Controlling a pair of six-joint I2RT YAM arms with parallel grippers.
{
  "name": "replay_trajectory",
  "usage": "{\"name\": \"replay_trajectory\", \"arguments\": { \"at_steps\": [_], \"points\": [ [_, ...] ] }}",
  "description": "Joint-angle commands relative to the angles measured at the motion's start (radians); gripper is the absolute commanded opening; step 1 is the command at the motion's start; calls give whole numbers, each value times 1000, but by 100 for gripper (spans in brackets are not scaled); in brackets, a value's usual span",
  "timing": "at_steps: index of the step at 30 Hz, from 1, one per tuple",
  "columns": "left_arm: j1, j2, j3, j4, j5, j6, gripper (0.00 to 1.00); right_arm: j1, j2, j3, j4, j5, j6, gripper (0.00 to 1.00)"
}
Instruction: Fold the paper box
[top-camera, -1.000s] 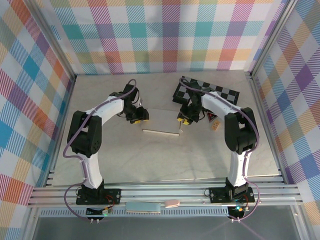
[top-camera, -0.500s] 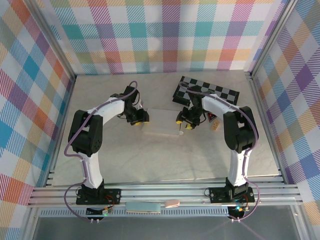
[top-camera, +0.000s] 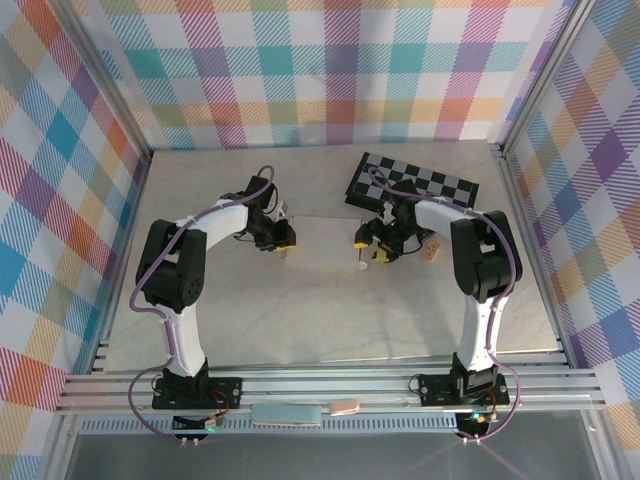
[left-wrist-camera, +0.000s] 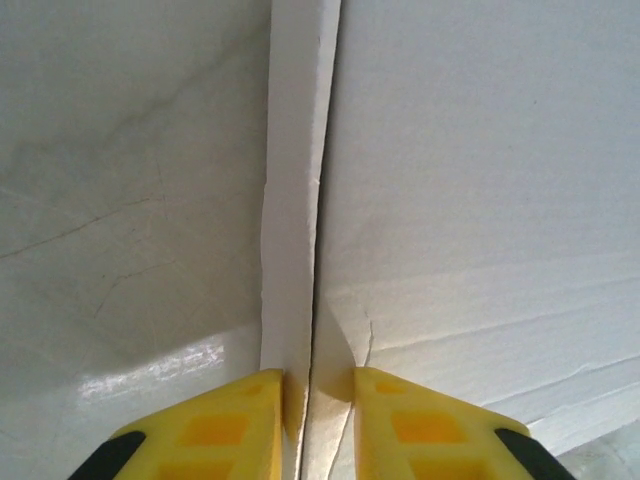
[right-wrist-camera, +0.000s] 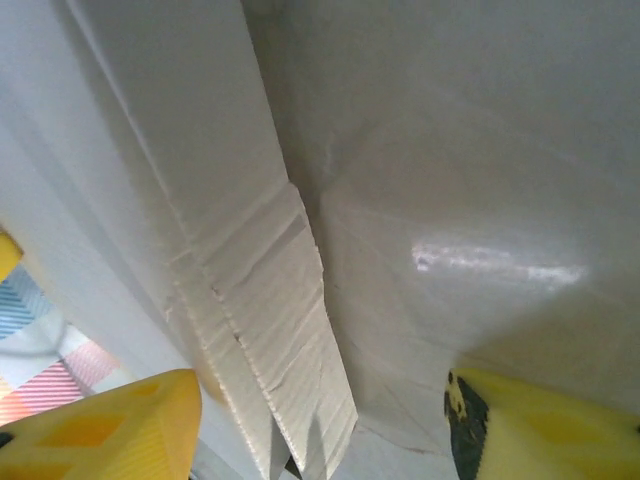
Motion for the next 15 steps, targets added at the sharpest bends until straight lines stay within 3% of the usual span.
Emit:
{"name": "replay_trajectory", "arguments": {
  "at_steps": [1,15],
  "points": [
    [16,-5,-42,5,-6,4,19,-13,-32,-40,109,-121,-60,68],
    [86,-1,-116,19,28,48,8,-40,32,-65,346,-356,-61,71]
  ]
}}
